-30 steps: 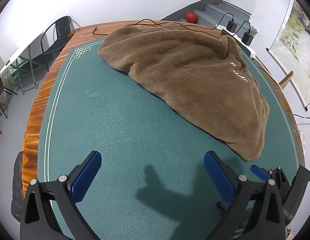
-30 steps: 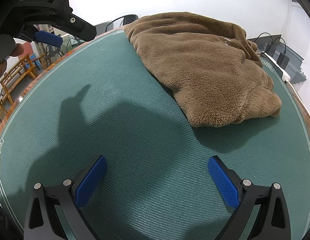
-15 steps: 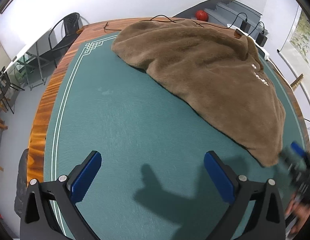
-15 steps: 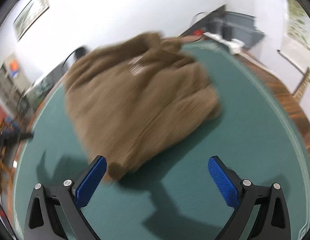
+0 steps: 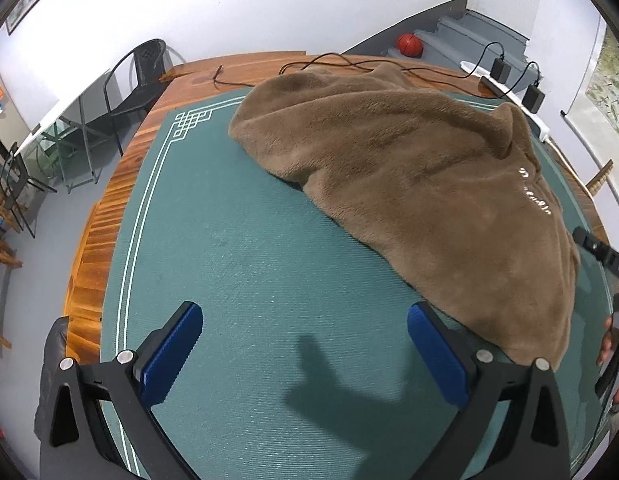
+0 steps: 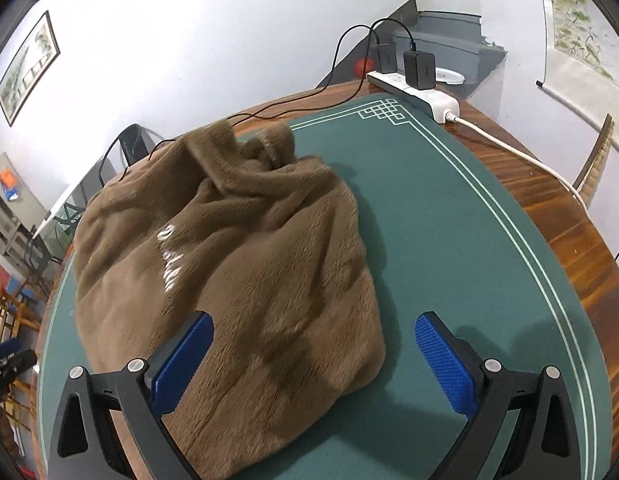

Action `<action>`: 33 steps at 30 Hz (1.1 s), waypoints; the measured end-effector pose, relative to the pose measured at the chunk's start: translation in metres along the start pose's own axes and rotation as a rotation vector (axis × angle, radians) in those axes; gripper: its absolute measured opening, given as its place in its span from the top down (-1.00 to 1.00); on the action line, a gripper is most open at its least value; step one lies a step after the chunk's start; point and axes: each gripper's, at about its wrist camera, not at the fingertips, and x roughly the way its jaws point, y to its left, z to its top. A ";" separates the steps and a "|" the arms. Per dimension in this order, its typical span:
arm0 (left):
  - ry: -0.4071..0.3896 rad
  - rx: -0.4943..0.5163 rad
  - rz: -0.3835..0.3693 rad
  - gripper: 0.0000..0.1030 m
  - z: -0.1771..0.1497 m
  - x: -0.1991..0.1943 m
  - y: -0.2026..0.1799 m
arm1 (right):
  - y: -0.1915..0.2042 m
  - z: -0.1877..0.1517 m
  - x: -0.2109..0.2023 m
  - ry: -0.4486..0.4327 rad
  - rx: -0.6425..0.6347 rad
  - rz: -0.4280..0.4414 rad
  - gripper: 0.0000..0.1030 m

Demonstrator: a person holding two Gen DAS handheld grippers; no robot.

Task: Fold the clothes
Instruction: 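Grasp the brown fleece edge with the right tool while the left tool grasps another edge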

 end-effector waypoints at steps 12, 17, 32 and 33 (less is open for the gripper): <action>-0.055 -0.008 0.045 -1.00 0.036 0.000 0.014 | -0.030 0.049 0.063 0.058 0.116 0.044 -0.99; -0.105 -0.012 0.068 -1.00 0.068 -0.002 0.026 | -0.024 0.055 0.080 0.110 0.097 0.109 0.00; -0.046 0.054 -0.092 -1.00 0.196 0.070 -0.002 | 0.031 0.033 0.034 0.018 -0.064 0.336 0.37; -0.039 0.055 -0.105 -1.00 0.209 0.080 -0.005 | 0.032 0.032 0.035 0.013 -0.071 0.322 0.37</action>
